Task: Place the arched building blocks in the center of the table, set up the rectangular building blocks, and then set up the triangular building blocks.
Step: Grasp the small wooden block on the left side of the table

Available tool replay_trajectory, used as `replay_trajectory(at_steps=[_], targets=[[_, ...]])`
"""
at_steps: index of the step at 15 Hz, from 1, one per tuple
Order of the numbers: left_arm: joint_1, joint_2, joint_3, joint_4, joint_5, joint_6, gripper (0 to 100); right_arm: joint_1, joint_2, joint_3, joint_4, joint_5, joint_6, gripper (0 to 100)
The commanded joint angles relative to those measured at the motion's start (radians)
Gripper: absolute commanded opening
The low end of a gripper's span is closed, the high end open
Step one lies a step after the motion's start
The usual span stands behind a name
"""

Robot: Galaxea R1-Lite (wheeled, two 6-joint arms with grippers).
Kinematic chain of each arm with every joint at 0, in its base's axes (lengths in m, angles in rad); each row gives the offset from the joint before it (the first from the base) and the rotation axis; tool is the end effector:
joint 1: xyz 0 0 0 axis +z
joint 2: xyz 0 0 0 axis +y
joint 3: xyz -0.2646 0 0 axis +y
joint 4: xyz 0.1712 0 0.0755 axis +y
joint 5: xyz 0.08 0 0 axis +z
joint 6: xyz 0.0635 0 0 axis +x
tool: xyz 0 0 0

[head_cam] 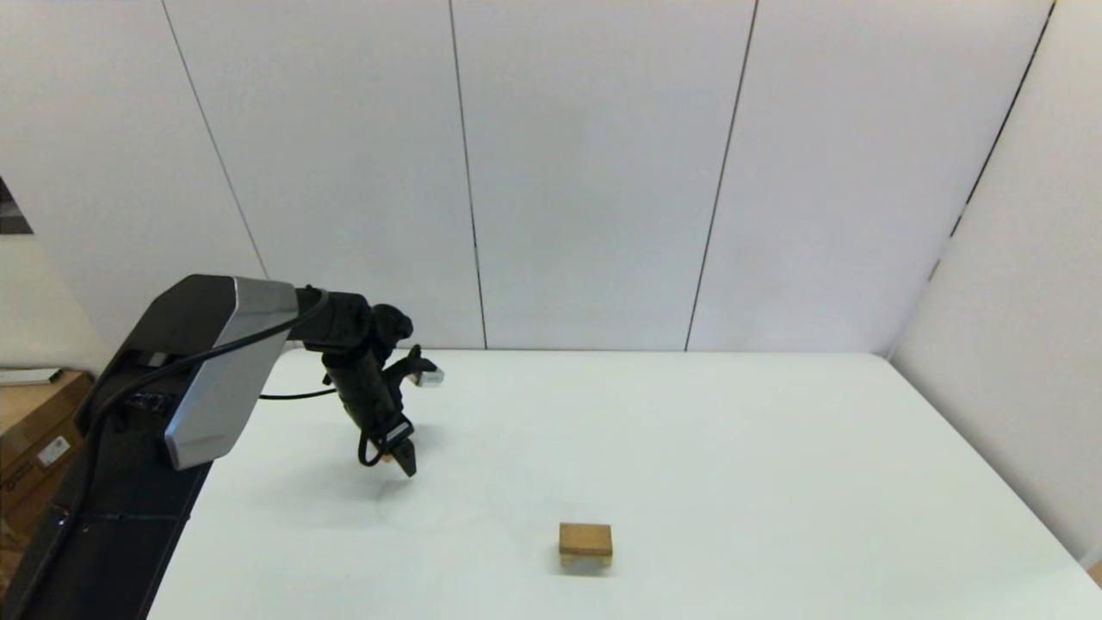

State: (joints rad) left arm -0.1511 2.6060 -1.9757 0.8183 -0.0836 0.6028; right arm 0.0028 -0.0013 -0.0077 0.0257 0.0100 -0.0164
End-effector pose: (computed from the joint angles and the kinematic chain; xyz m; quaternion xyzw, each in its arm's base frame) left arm 0.4221 -0.0696 -0.0471 0.2422 0.6064 -0.2803 0.7036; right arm 0.0494 0.0008 0.0743 -0.0082 0.0083 0.0065 0.9999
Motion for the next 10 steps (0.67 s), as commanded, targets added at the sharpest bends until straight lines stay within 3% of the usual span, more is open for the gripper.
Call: replay_trajectory(at_steps=[1,10], targets=[[-0.001,-0.004,0.0,0.002,-0.001,0.005,100,0.002,0.0,0.0,0.0,0.001,0.0,100],[-0.001,0.013,0.0,-0.001,0.004,0.008,100,0.0,0.0,0.0,0.0,0.001,0.0,100]])
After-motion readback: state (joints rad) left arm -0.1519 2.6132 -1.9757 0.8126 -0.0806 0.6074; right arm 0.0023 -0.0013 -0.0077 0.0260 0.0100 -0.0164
